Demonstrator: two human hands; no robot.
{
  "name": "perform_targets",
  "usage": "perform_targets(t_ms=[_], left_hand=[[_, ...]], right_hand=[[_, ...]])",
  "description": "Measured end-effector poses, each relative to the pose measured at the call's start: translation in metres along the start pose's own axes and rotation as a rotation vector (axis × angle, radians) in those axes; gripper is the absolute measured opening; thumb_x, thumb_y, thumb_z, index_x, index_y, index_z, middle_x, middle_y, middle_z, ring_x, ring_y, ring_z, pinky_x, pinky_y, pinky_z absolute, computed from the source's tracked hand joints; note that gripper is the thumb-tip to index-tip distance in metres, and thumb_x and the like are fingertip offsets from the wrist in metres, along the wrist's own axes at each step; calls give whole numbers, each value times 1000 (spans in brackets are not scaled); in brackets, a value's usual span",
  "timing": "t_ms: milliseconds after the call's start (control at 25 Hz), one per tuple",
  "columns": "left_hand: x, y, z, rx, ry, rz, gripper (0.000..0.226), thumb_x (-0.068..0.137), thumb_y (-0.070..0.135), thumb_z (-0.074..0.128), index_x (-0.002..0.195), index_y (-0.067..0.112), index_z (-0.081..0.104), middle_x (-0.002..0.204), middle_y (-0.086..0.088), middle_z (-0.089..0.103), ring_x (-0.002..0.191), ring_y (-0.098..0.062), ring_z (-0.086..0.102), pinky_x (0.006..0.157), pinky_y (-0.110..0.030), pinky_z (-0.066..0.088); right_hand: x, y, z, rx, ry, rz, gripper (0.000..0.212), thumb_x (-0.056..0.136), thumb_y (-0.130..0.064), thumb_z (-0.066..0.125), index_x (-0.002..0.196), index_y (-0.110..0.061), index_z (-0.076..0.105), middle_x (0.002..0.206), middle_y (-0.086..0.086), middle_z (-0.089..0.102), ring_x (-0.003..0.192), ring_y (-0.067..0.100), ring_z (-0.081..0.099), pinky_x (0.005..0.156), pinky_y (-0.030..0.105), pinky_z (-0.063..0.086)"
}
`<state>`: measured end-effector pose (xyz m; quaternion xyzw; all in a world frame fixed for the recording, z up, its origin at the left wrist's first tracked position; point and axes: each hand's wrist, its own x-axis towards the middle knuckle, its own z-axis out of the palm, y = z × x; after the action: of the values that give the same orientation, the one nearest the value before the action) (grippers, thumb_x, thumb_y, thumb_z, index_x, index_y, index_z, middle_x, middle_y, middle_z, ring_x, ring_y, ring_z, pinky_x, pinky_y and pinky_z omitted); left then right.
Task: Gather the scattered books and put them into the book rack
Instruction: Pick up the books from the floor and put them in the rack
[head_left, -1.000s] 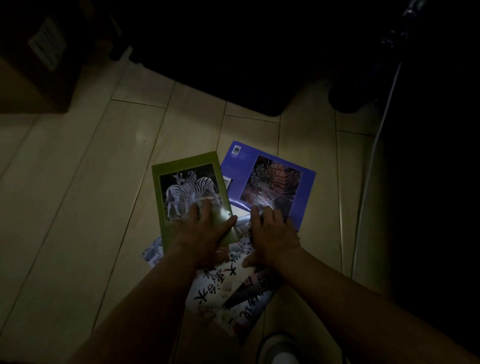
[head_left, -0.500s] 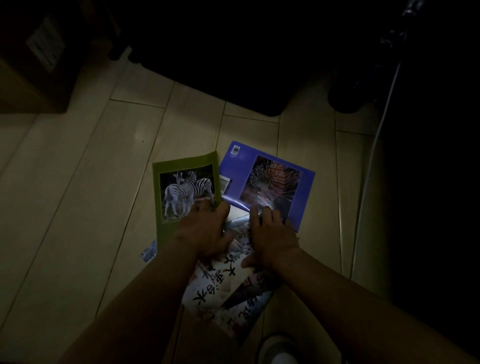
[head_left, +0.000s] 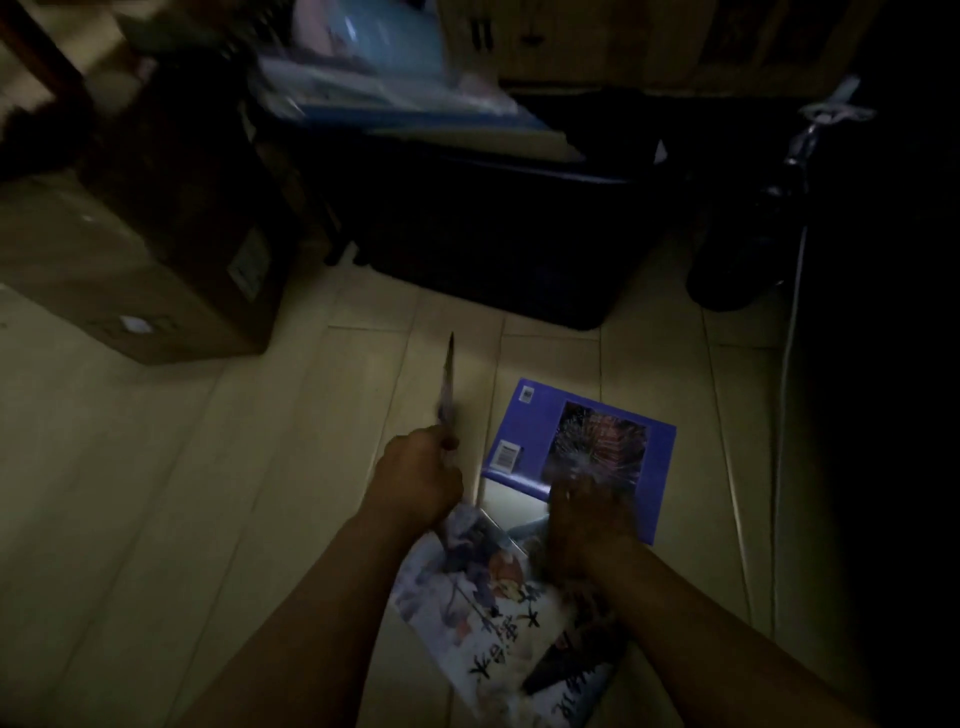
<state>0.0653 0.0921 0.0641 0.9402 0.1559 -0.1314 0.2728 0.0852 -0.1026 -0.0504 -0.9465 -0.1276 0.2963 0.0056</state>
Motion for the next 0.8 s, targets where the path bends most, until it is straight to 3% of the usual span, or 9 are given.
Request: perform_targets(t_ms=[80, 160, 200, 320, 440, 560, 680, 800], left_hand=[[-16, 12, -41, -160, 32, -36, 27, 83, 3, 59, 104, 15, 70, 97, -3, 68, 93, -20, 65, 71, -22, 45], [-37, 30, -84, -344, 66, -62, 27, 80, -6, 56, 92, 16, 66, 90, -4, 67, 81, -16, 66, 62, -21, 47], [-50, 42, -104, -424, 73, -53, 28, 79, -11, 54, 90, 13, 62, 87, -7, 66, 72, -13, 65, 56, -22, 47], [-96, 73, -160, -565, 130, 17, 33, 78, -19, 51, 90, 11, 50, 86, -17, 63, 67, -19, 61, 52, -34, 49], [-150, 96, -216, -550, 239, 58, 45, 77, -13, 64, 106, 14, 44, 96, -12, 64, 83, -21, 65, 69, -50, 57], [-203, 114, -269, -503, 325, 48, 66, 76, -3, 71, 120, 27, 32, 109, -2, 60, 98, -18, 62, 80, -41, 57], [-261, 127, -319, -455, 471, 48, 46, 77, 2, 72, 113, 17, 47, 107, -5, 64, 92, -14, 62, 80, -36, 56], [-331, 129, -374, -456, 580, 12, 32, 78, 25, 78, 97, 18, 53, 98, -5, 66, 89, -20, 65, 78, -42, 57]], right_hand=[[0, -8, -44, 498, 53, -5, 54, 85, -51, 64, 125, -16, 50, 120, 9, 57, 104, 25, 57, 90, 40, 51], [-9, -21, -93, 1020, -46, 20, 33, 93, -40, 63, 106, -11, 52, 90, 7, 58, 76, 19, 58, 67, 30, 51], [-17, -27, -114, 1181, -110, 46, 33, 93, -37, 64, 103, -8, 52, 82, 7, 53, 68, 20, 56, 59, 28, 47], [-48, -43, -176, 1448, -104, 2, 42, 79, -27, 73, 111, -12, 50, 95, 9, 61, 64, 23, 64, 52, 29, 48], [-110, -53, -255, 1501, 42, -107, 38, 86, -7, 72, 118, -17, 54, 109, 13, 68, 86, 28, 70, 63, 35, 56], [-183, -63, -325, 1373, 235, -213, 31, 83, 4, 70, 111, -9, 63, 102, 14, 71, 89, 28, 70, 70, 37, 58], [-263, -85, -383, 1298, 358, -354, 30, 82, 5, 69, 105, -13, 60, 102, 12, 69, 93, 28, 68, 66, 34, 54], [-350, -116, -429, 1229, 451, -507, 31, 83, 4, 71, 104, -13, 55, 104, 13, 65, 96, 27, 66, 78, 45, 59]])
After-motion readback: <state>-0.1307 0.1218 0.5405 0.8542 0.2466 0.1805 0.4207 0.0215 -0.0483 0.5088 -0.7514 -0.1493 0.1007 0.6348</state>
